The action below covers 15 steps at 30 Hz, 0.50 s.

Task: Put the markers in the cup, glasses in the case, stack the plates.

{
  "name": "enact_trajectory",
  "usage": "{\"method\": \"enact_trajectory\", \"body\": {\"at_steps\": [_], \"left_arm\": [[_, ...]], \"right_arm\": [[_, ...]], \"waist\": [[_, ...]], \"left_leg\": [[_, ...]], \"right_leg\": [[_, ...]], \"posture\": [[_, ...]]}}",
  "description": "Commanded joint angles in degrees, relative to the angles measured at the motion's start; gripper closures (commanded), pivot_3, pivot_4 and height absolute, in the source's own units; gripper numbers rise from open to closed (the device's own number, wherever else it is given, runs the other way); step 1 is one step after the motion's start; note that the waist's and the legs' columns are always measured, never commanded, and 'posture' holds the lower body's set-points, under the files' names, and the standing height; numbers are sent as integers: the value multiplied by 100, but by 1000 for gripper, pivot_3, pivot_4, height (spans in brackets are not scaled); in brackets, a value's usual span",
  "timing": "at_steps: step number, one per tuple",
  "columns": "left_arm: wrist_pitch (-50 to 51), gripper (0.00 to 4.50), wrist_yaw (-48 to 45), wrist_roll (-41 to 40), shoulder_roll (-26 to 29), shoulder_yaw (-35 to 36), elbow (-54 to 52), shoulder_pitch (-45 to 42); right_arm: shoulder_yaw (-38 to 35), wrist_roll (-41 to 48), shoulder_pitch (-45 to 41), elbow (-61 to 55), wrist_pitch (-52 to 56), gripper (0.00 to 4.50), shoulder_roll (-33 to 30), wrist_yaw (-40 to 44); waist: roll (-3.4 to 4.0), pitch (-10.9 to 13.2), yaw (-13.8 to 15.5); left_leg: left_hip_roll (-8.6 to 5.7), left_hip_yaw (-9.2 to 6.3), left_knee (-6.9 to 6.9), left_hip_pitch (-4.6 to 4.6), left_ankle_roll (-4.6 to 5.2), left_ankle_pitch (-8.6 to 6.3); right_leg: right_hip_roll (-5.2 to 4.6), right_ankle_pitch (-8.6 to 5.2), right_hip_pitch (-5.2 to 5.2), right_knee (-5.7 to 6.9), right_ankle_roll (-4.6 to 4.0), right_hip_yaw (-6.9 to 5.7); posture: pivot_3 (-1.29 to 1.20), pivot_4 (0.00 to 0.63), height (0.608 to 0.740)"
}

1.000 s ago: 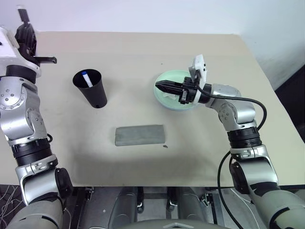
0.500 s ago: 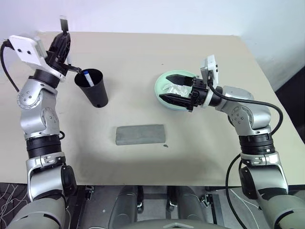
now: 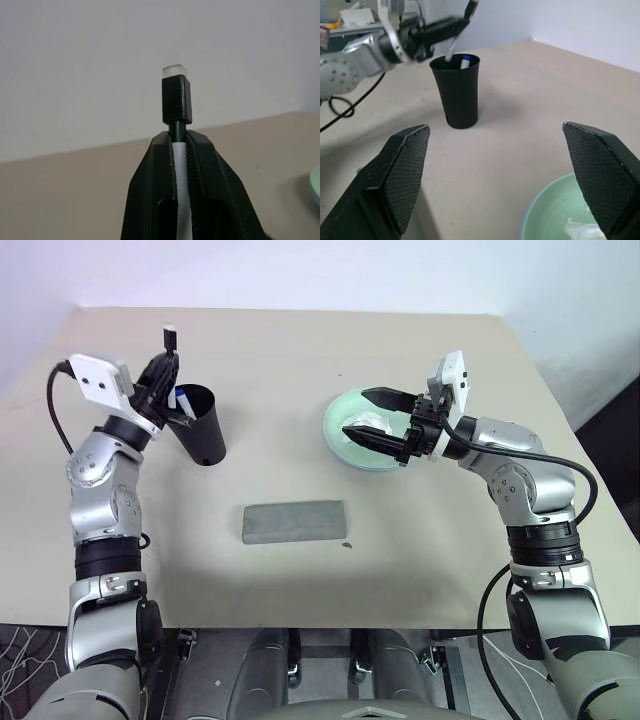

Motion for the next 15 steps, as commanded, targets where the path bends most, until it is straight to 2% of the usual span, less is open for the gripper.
{"method": "enact_trajectory", "body": {"at_steps": [1,15], "left_arm": [[-244,4493,16,93,-9,-59,-158,114],[-825,4493,43,67,-101,-12,293,-45]], "right_arm": [[-145,-171,-103,125,-288,32,-10,-222],[-87,-328,-246,482,-639,32,144,-445]], "waist": [[1,0,11],[3,-1,9]], "left_leg": [[2,-1,3,0,-3,-2],[6,0,16,2,-7,-7]], "right_leg": [[0,2,2,0,-3,0],[0,14,6,-1,-19,1]], "posture": [[0,150,681],[0,150,681]]}}
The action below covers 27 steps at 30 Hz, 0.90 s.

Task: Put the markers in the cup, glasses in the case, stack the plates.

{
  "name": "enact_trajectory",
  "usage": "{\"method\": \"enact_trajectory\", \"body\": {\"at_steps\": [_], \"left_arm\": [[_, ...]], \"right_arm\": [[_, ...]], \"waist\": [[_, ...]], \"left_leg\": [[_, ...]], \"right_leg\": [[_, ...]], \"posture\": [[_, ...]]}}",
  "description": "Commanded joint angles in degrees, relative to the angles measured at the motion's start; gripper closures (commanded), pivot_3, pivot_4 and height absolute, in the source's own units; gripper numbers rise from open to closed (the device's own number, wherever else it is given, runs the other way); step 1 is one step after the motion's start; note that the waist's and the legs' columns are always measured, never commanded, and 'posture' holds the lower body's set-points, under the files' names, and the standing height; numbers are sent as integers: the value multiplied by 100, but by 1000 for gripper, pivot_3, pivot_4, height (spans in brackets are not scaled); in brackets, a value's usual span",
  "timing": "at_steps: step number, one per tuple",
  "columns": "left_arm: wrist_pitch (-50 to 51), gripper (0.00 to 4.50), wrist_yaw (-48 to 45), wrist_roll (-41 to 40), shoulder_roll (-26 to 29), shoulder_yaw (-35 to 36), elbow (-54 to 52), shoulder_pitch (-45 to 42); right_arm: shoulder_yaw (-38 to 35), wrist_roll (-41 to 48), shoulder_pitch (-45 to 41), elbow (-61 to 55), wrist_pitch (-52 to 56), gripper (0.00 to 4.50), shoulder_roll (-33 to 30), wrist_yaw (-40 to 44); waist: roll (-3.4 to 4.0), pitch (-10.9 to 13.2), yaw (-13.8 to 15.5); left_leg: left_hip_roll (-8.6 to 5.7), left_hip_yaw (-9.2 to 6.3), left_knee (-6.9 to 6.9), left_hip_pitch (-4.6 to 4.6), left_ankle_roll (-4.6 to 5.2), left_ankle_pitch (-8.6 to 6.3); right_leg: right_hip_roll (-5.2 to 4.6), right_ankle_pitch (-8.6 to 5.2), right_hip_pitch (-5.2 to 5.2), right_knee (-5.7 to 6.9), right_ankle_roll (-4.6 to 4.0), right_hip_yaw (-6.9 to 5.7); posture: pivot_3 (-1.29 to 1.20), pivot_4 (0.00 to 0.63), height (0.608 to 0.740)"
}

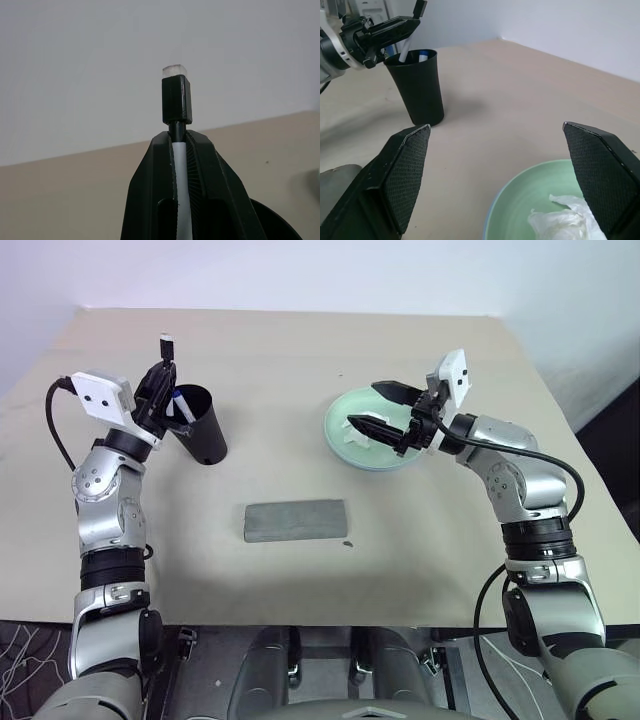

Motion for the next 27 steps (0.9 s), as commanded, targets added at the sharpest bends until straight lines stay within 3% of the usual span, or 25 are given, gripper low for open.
{"method": "enact_trajectory", "body": {"at_steps": [1,26,27], "left_arm": [[-205,4493,-100,-75,-53,-18,51,-115],[-821,4493,-143,-51,-212,-5,745,-306],[-811,4143,-151,-63,-215,-2,745,-307]], "right_arm": [[-93,-42,-124,-12,-195,32,14,-8],[-114,-151,-149,-2,-251,32,-14,27],[-117,-156,-152,11,-263,10,-14,26]], "waist": [[0,0,-2],[0,0,-3],[0,0,-5]], "left_leg": [[0,1,0,0,0,0],[0,2,3,-6,15,8],[0,2,3,-6,15,8]], "right_leg": [[0,0,0,0,0,0],[8,3,-2,-1,5,0],[7,3,-2,-1,5,0]], "posture": [[0,150,681],[0,150,681],[0,150,681]]}}
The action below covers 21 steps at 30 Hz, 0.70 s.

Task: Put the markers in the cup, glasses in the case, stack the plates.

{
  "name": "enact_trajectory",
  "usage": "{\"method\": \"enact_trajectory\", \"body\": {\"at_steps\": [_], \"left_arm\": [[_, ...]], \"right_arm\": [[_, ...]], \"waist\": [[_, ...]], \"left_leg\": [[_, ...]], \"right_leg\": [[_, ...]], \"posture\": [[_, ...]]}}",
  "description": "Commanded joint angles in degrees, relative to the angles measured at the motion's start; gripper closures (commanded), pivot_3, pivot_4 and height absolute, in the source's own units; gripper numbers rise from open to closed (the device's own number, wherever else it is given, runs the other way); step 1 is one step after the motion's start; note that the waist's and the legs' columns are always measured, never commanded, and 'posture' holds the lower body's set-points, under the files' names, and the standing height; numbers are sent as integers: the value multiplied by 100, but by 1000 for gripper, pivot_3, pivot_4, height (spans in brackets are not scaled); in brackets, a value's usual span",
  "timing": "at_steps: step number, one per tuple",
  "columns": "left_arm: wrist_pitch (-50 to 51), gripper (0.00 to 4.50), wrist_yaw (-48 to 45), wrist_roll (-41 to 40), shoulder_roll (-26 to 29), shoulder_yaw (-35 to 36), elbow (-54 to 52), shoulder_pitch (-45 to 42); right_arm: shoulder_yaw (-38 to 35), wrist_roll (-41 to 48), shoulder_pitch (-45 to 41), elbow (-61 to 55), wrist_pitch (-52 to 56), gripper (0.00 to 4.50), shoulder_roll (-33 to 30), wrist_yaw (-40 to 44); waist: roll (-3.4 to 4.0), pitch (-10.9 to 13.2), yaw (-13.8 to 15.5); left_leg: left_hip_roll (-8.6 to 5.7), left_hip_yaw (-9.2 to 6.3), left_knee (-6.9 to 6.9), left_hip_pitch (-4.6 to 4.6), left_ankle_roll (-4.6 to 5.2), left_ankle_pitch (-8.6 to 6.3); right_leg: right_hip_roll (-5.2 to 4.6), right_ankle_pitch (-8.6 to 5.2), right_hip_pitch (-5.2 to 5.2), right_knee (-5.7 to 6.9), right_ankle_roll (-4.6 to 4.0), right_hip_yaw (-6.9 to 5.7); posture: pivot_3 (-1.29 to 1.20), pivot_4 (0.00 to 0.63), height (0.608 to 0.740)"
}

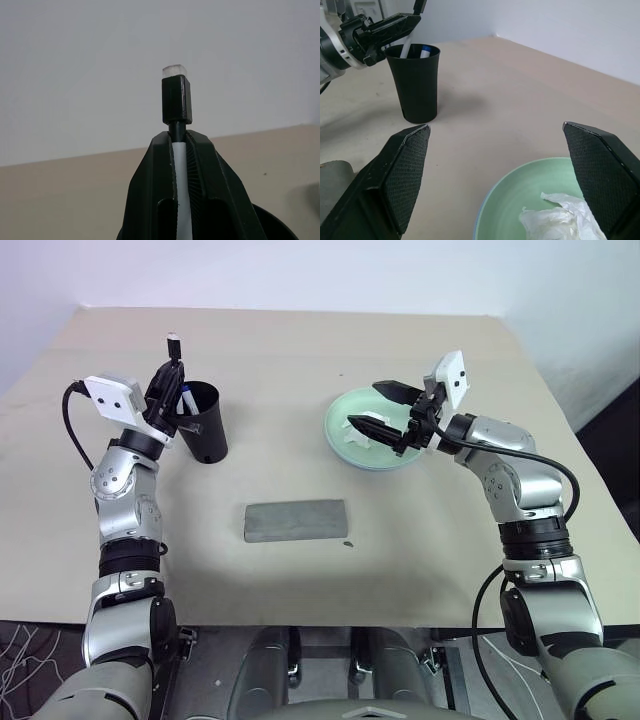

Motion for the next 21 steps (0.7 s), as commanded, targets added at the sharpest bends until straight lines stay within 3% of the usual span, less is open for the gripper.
{"method": "enact_trajectory", "body": {"at_steps": [1,12,17,21], "left_arm": [[-107,3766,-34,-22,47,7,-51,-28],[8,156,-29,-100,56,13,-364,86],[447,156,-96,-284,274,46,-1180,321],[1543,156,-591,-981,808,112,-2588,938]], "right_arm": [[-133,28,-153,-94,-133,0,-31,4],[-111,32,-137,-84,-170,0,3,20],[-171,145,-218,-37,-66,0,14,68],[-234,240,-255,89,18,0,-125,304]], "waist": [[0,0,-3],[0,0,-5],[0,0,-11],[3,1,-43]], "left_leg": [[0,0,0,0,0,0],[0,0,0,0,0,0],[0,0,0,0,0,0],[1,-1,-1,0,-5,-2]], "right_leg": [[0,0,0,0,0,0],[1,0,0,0,0,0],[0,0,0,0,0,0],[-1,0,-1,-1,0,1]], "posture": [[0,150,681],[0,150,681],[0,150,681],[0,150,681]]}}
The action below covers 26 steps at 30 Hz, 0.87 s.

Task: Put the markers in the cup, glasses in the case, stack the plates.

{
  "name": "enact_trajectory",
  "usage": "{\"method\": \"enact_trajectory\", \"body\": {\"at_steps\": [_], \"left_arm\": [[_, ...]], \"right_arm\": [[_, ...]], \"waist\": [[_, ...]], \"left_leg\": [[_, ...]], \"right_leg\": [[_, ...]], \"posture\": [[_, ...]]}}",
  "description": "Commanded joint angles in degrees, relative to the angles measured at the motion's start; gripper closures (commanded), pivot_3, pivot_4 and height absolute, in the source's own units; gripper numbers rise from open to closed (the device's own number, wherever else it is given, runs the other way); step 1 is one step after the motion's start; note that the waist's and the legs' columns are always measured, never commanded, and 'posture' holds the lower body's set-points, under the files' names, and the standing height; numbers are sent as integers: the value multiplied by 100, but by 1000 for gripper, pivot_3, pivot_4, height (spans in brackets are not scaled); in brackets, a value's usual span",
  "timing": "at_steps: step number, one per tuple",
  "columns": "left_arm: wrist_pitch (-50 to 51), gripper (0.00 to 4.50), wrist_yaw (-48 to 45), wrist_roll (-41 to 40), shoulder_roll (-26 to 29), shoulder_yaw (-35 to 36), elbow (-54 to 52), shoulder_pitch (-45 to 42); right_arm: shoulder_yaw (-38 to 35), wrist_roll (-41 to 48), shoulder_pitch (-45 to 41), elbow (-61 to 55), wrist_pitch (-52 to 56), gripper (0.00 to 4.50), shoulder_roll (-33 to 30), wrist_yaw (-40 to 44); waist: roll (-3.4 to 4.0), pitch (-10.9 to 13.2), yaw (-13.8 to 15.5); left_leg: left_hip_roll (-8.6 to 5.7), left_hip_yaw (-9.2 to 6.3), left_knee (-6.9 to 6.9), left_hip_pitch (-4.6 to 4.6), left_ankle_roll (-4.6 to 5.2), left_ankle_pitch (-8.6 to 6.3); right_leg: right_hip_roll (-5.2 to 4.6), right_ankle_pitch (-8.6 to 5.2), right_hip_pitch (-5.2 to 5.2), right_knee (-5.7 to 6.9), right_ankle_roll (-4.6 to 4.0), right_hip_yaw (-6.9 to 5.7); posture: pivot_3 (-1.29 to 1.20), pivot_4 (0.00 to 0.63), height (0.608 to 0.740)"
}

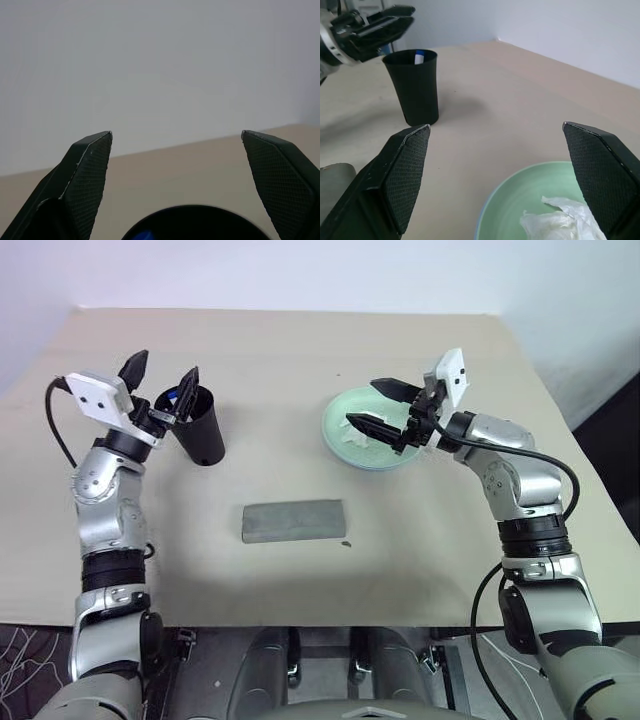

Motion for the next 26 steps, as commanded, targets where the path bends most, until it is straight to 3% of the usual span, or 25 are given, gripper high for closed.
{"method": "enact_trajectory", "body": {"at_steps": [1,8,14,22,26], "left_arm": [[814,156,-391,-658,446,130,-1249,374],[2335,156,-1006,-1726,1291,359,-2615,1222],[3053,156,-1603,-2157,1740,518,-2853,1984],[2789,156,-1859,-1681,1421,96,-2578,2166],[2702,156,-2023,-1535,1323,-35,-2427,2116]], "right_arm": [[-243,198,-181,5,66,0,-131,158],[-592,747,-15,-403,615,0,-425,471],[-651,962,684,-1045,733,0,-836,809],[-638,1256,1699,-1949,1100,0,-1231,1046],[-695,1311,1773,-2101,1173,0,-1176,789]], "waist": [[4,2,-16],[14,8,21],[18,11,37],[26,15,46],[31,18,28]], "left_leg": [[0,0,0,0,-3,-2],[2,-3,1,1,-10,-6],[3,-2,-10,-3,-11,-7],[16,-1,-12,-4,-12,-9],[18,5,-17,-5,-12,-9]], "right_leg": [[0,0,-1,0,0,0],[-1,-11,1,-5,-19,1],[1,-13,-4,-17,-21,2],[0,-25,-2,-32,-6,2],[-1,-19,-6,-38,-15,3]], "posture": [[0,150,681],[0,150,681],[0,150,681],[0,150,681],[0,150,681]]}}
